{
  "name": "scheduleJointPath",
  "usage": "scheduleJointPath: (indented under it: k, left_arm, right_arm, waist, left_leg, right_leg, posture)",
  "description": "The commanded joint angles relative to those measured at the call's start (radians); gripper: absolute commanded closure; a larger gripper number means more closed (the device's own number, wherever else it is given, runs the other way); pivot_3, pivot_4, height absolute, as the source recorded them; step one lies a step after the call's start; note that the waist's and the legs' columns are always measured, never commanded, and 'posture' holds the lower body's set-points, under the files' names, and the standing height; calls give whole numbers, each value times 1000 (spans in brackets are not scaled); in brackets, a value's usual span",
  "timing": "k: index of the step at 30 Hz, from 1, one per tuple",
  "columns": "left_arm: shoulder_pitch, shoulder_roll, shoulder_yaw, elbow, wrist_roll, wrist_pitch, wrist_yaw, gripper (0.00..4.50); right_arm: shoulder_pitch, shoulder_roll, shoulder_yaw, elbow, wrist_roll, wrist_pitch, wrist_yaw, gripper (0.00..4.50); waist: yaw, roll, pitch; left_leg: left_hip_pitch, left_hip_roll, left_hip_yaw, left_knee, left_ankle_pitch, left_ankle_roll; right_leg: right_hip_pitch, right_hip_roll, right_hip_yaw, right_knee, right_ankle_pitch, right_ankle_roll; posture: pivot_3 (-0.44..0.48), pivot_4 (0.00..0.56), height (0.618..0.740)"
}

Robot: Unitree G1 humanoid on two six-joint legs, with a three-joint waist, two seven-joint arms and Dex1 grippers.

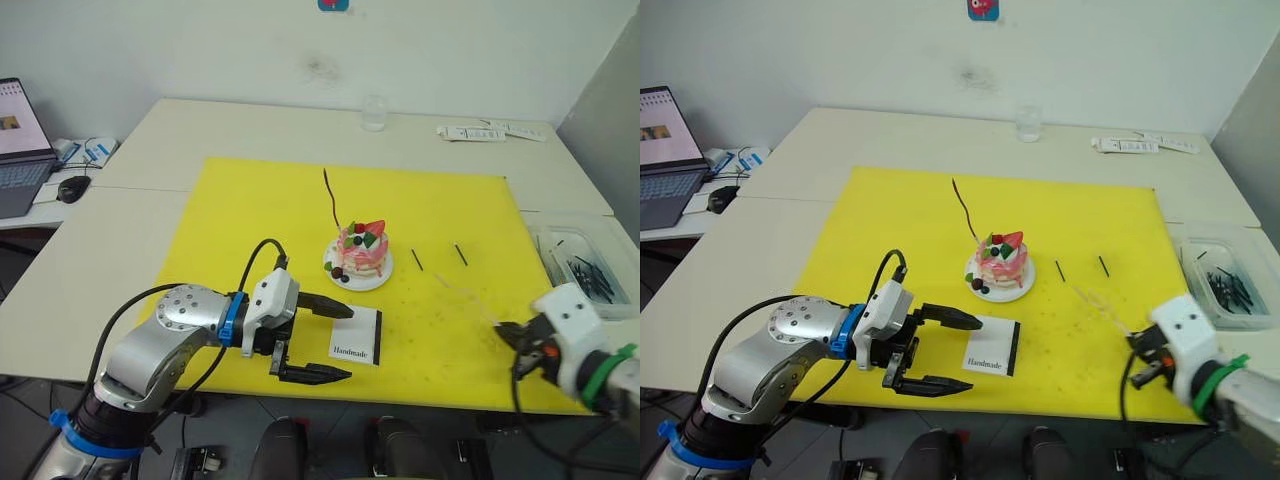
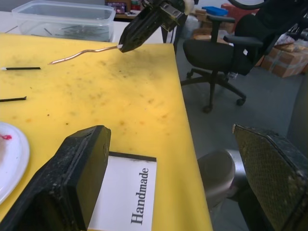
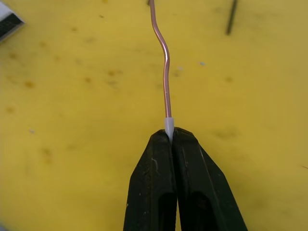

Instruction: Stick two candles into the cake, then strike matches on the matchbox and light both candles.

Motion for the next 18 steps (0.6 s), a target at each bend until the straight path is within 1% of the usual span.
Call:
scheduleJointPath:
  k: [1,3,5,9,12,18]
  left_arm:
    - [-24,-4,17,-61,-84,51,2,0]
    - [-30,-4,24,-77,-116,73,4,0]
    - [-39,-5,28,-99,-148,85,-2,0]
    - [-100,-31,8,-92,-151,80,4,0]
    - [-156,-61,-17,-55,-123,65,-3,0]
    - [-185,-86,-40,-43,-107,62,-1,0]
  right_arm:
    - [150,-112,-41,193,-192,-286,255,4469]
    - [150,-108,-48,255,-202,-338,285,4469]
    - [159,-114,-54,333,-235,-413,347,4469]
    - [163,-119,-58,414,-265,-479,437,4469]
    - [143,-123,-35,443,-274,-483,466,4469]
    - [134,-124,-6,455,-278,-430,503,4469]
  waist:
    - [2,0,0]
    - [1,-1,1]
    - [-2,-1,1]
    - [0,-1,0]
    - [0,-1,0]
    - [0,-1,0]
  left_leg:
    - [0,0,0,0,0,0]
    - [0,0,-1,0,0,0]
    - [0,0,0,1,0,0]
    - [0,-1,-1,1,0,0]
    - [0,-1,-1,2,0,0]
    - [0,-1,0,2,0,0]
  right_leg:
    - [0,0,0,0,0,0]
    - [1,0,-1,-1,-1,0]
    - [0,1,-1,0,0,1]
    - [1,1,-1,0,1,3]
    - [1,3,-1,0,1,3]
    - [1,4,-1,0,2,5]
  posture:
    - [0,150,706]
    - [0,150,706]
    - [0,150,706]
    - [0,150,706]
    - [0,150,706]
    - [0,150,706]
